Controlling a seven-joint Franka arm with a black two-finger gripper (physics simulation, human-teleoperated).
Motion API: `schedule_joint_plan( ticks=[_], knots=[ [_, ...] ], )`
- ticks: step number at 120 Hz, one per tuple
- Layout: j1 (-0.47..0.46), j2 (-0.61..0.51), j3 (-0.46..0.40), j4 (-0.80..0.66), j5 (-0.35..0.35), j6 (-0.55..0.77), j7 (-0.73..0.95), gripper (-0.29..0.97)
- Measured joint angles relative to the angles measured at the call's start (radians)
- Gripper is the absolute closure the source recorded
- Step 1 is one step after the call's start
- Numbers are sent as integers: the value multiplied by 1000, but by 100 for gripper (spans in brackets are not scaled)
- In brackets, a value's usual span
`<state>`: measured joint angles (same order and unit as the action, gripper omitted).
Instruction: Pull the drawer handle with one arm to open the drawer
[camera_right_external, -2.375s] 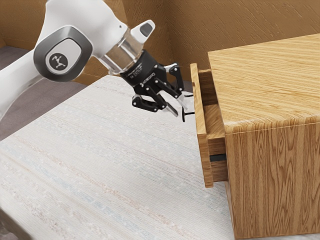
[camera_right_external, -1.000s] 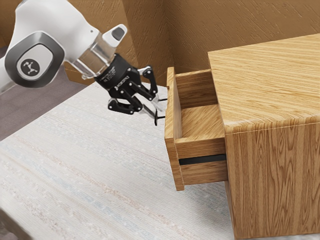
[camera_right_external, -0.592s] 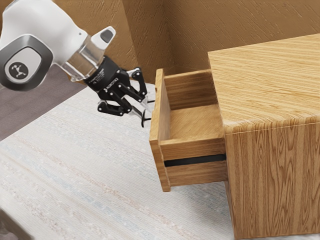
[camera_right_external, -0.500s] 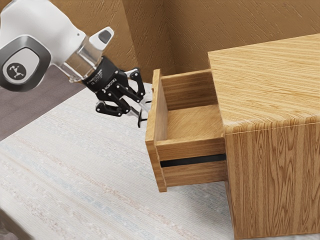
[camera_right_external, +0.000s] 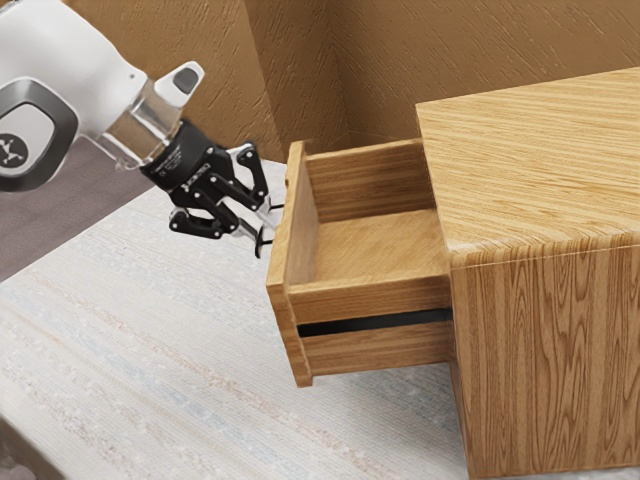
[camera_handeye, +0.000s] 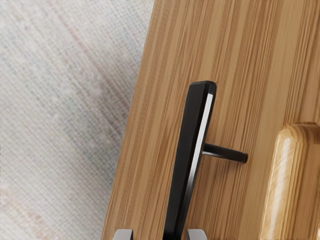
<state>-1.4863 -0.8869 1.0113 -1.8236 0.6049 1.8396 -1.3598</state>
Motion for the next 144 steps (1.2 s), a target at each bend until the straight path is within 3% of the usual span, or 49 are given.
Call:
schedule_joint_plan(
  ticks=[144],
  knots=[
    [186, -1, -93, -90, -54, 8, 1, 63]
  ],
)
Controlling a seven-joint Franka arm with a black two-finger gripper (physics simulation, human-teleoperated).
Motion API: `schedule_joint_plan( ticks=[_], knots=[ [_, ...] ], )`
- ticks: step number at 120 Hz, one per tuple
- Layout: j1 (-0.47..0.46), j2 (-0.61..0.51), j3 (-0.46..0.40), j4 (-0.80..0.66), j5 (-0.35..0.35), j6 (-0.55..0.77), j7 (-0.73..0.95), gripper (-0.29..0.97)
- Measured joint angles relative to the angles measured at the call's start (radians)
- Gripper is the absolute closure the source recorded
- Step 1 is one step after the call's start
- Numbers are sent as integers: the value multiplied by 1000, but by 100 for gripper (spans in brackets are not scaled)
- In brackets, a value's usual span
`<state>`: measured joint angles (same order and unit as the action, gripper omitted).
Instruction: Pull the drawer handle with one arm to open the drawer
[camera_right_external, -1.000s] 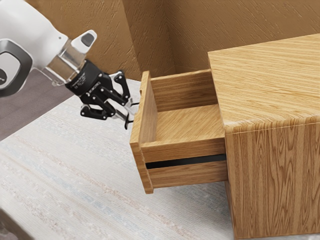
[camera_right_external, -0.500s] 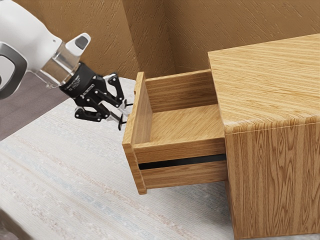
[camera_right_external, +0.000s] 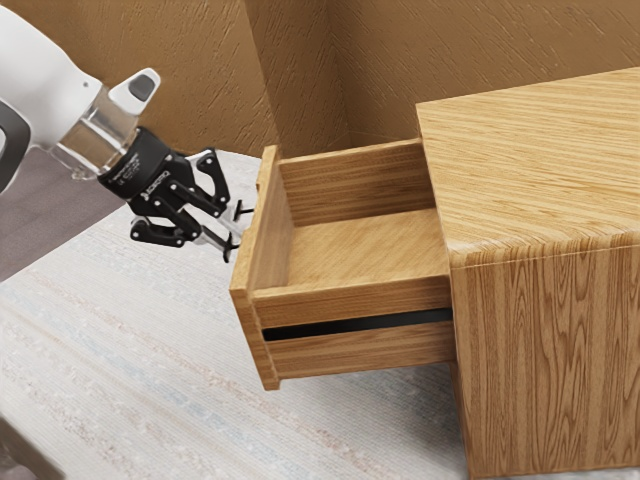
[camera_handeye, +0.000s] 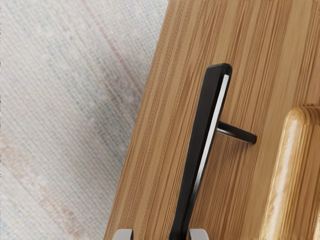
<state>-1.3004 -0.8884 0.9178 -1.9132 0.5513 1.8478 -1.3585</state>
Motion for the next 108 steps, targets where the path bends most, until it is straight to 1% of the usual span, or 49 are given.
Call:
schedule_joint_plan(
  ticks=[44, 70, 88, 96, 108],
  knots=[
    [69, -5, -11, -21, -15, -1, 4, 63],
    [122, -5, -43, -38, -35, -1, 8, 63],
    [177, 1, -98, -39, -77, -3, 16, 63],
    [205, 1, -136, -38, -94, -6, 20, 63],
    [278, 4, -248, -24, -117, -12, 25, 62]
  ],
)
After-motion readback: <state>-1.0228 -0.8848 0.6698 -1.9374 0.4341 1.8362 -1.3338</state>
